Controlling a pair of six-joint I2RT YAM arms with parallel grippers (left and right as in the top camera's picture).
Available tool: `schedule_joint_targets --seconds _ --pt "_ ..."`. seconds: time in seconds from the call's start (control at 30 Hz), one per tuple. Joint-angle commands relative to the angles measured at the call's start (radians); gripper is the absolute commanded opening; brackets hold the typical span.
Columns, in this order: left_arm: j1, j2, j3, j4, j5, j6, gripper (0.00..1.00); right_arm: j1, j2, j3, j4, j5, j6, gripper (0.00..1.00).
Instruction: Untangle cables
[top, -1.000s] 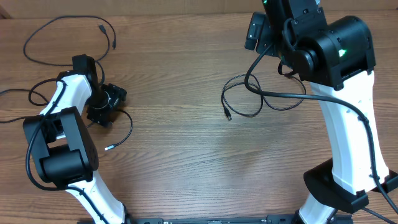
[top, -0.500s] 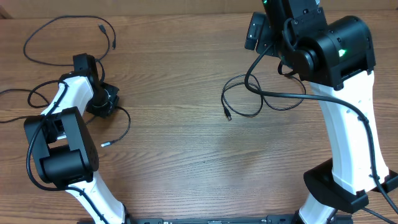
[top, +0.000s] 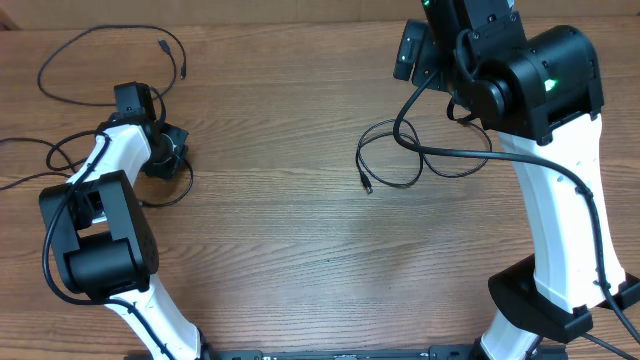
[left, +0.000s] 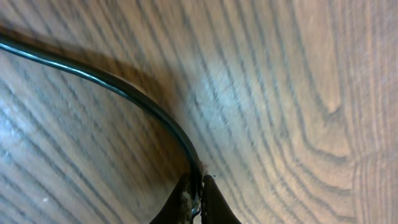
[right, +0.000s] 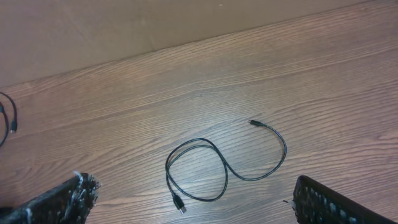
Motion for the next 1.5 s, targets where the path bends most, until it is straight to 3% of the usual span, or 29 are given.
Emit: schedule_joint_targets --seconds 0.0,0.1,0.27,0.5,0.53,0.67,0.7,0.8,0.9,0.93,1.07,1.13,1.23,1.47 --pt "0.018 0.019 -0.004 0.016 0.007 -0.014 0.06 -0.001 -0.008 -0.002 0.003 0.011 -0.004 1.0" --pt "0.024 0.019 -0.003 0.041 0.016 -0.009 0.15 -0.001 -0.008 -0.002 0.002 0.011 -0.004 1.0" --pt "0.04 0.019 0.046 0.051 0.055 0.112 0.24 -0.001 -0.008 -0.002 0.003 0.011 -0.004 1.0" --pt "0.052 0.017 0.277 -0.151 0.188 0.249 0.51 -0.001 -0.008 -0.002 0.003 0.011 -0.004 1.0" --pt "0.052 0.016 0.342 -0.207 0.25 0.319 0.61 -0.001 -0.008 -0.002 0.003 0.011 -0.004 1.0" --pt "0.034 0.016 0.447 -0.267 0.578 0.552 0.76 -0.001 -0.008 -0.002 0.003 0.011 -0.004 1.0" --pt "0.024 0.016 0.451 -0.266 0.664 0.584 0.82 -0.001 -0.008 -0.002 0.002 0.011 -0.004 1.0" --pt "-0.025 0.016 0.45 -0.293 0.786 0.597 0.84 -0.001 -0.008 -0.002 0.003 0.011 -0.004 1.0" --pt "-0.097 0.016 0.45 -0.364 0.683 0.615 0.89 -0.001 -0.008 -0.002 0.002 0.01 -0.004 1.0" --pt "-0.151 0.016 0.449 -0.4 0.558 0.642 0.98 -0.001 -0.008 -0.002 0.002 0.011 -0.004 1.0" --pt "-0.284 0.017 0.448 -0.495 0.249 0.642 1.0 -0.001 -0.008 -0.002 0.003 0.01 -0.004 1.0" --pt "-0.336 0.017 0.447 -0.524 0.171 0.642 1.0 -0.001 -0.008 -0.002 0.002 0.011 -0.004 1.0" --pt "-0.414 0.017 0.442 -0.559 0.094 0.642 1.0 -0.001 -0.008 -0.002 0.003 0.01 -0.004 1.0" --pt "-0.523 0.017 0.44 -0.587 0.087 0.641 1.0 -0.001 -0.008 -0.002 0.032 0.008 0.003 1.0"
